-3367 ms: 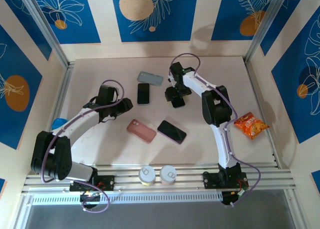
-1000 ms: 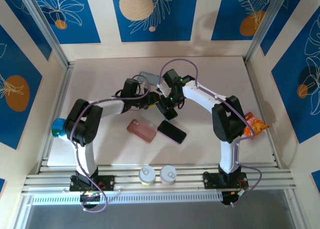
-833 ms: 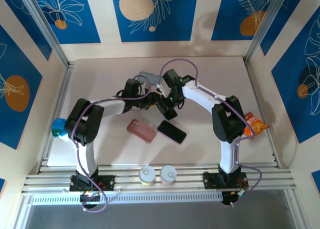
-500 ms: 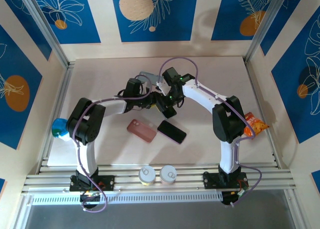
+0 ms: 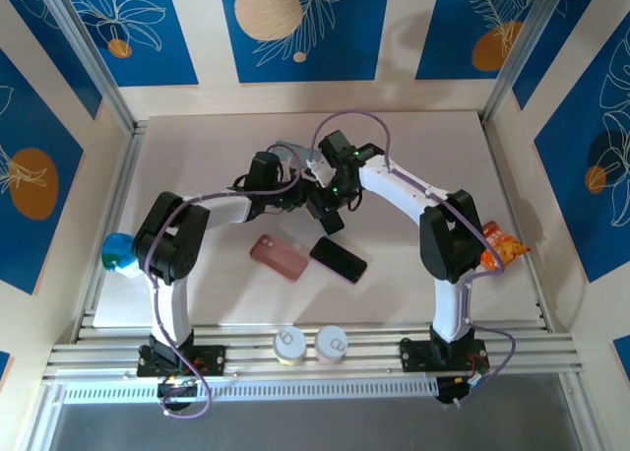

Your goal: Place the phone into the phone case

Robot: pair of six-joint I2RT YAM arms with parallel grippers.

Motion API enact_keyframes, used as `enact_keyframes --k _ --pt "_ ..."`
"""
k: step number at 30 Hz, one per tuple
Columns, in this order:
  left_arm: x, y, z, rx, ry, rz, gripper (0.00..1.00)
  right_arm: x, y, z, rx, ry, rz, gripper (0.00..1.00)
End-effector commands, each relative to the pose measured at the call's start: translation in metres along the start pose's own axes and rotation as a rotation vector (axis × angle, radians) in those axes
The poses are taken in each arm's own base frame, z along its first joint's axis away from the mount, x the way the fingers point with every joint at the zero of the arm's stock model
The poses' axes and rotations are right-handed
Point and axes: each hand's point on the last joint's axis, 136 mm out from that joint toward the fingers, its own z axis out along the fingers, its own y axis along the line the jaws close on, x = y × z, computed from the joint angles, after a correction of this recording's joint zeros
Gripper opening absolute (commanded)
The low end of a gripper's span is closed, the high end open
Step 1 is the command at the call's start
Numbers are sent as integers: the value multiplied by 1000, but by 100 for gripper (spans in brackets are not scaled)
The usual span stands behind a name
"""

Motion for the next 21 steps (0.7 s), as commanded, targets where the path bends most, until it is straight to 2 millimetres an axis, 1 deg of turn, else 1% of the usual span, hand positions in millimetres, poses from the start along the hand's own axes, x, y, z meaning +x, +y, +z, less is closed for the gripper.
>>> enact_keyframes --k 1,4,7,11,14,17,21 --pt "-1 -5 2 13 -13 9 0 -13 14 -28 -31 -73 -16 55" --pt "-4 -8 -1 16 -35 6 0 -8 14 -28 -33 -74 -8 68" --pt "-11 -16 -9 26 -86 12 0 -4 12 -37 -101 -114 67 75" --pt "-25 -33 -26 45 -191 16 0 -2 7 -53 -327 -221 283 75" --pt "-36 -45 -43 56 -304 23 0 0 -4 -61 -460 -312 417 77" --pt "-45 -60 -60 64 -397 44 0 2 -10 -61 -553 -358 494 78" --pt "-51 -83 -73 87 -476 66 0 1 -16 -53 -641 -389 566 78"
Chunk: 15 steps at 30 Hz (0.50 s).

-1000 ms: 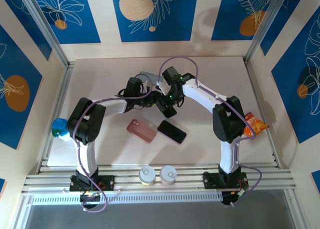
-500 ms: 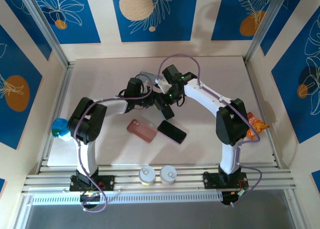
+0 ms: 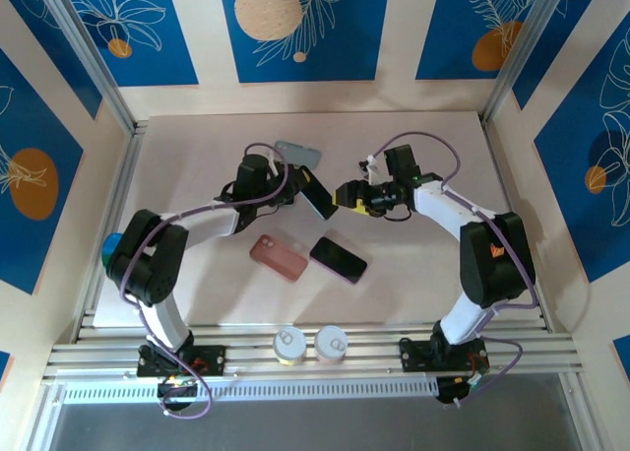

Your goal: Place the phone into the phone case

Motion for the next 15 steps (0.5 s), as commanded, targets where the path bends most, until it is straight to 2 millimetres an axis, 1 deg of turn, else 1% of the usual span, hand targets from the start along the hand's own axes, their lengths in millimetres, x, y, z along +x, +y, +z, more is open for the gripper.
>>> enact_keyframes --k 1,4,6,11,15 --pt "-27 -51 -16 113 -165 28 0 -16 30 1 -224 -48 44 78" --pt "-32 -59 -19 144 -224 -3 0 -24 27 3 -287 -73 82 78" --pt "-32 -62 -18 153 -243 -17 0 -29 29 3 -317 -103 86 77" --pt "-28 -69 -15 167 -255 -23 0 -37 34 5 -374 -122 87 77" --pt "-24 -70 -11 173 -257 -47 0 -41 38 8 -422 -134 93 77"
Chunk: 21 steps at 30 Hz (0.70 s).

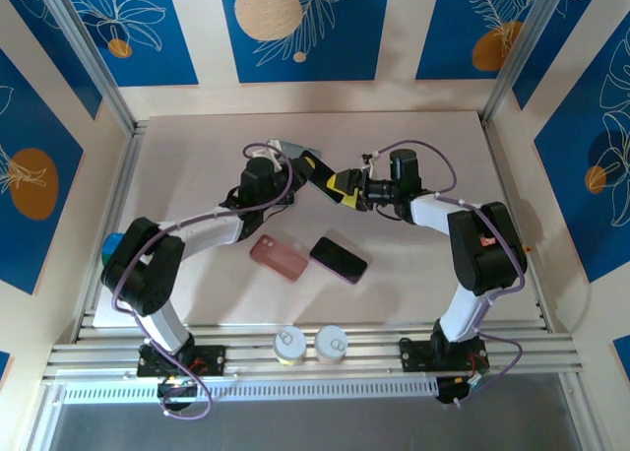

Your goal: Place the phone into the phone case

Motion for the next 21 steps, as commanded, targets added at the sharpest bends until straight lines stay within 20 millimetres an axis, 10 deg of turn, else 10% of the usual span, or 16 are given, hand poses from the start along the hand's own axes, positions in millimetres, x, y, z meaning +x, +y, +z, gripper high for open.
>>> enact_keyframes --k 1,11,21 --pt "-9 -25 0 87 -70 -24 0 -2 14 4 -98 3 -7 76" --pt "-5 -19 -2 45 -95 17 0 -1 22 13 -175 -6 18 57" --pt "-11 -14 -10 11 -165 77 0 8 30 15 -197 21 31 63"
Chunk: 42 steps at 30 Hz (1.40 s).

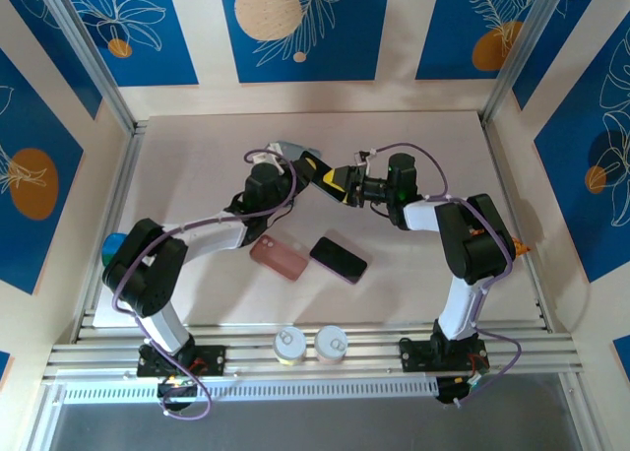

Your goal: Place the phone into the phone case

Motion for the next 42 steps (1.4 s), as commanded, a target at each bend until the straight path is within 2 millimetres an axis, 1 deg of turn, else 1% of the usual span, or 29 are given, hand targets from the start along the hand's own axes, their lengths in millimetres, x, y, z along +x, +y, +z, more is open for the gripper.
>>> enact_keyframes --k 1,6,10,15,22,24,27,29,34,40,42 --pt "-16 -16 -9 27 -94 66 0 14 12 3 -39 47 -27 64" --pt "-22 -19 -13 8 -107 102 0 19 11 1 -38 53 -16 64" --pt "-23 -15 -17 5 -131 98 0 20 10 0 -41 53 -10 63" --pt "-20 -12 -18 0 -125 96 0 16 12 -4 -56 36 4 56" --pt "-14 -4 -21 -9 -108 89 1 11 18 -6 -73 27 4 40" --pt "-11 -1 -20 -17 -96 84 5 11 19 -7 -76 27 1 37" --pt "-7 4 -21 -28 -81 76 8 11 22 -9 -77 25 -3 31" --pt "-5 8 -21 -38 -70 75 13 11 23 -11 -75 27 -9 26" --pt "-4 10 -25 -51 -67 82 22 15 27 -14 -52 35 -30 15" --pt "-3 11 -25 -63 -55 100 30 21 32 -18 -15 48 -56 3" --pt "-2 14 -25 -70 -54 100 37 23 32 -20 0 49 -60 0"
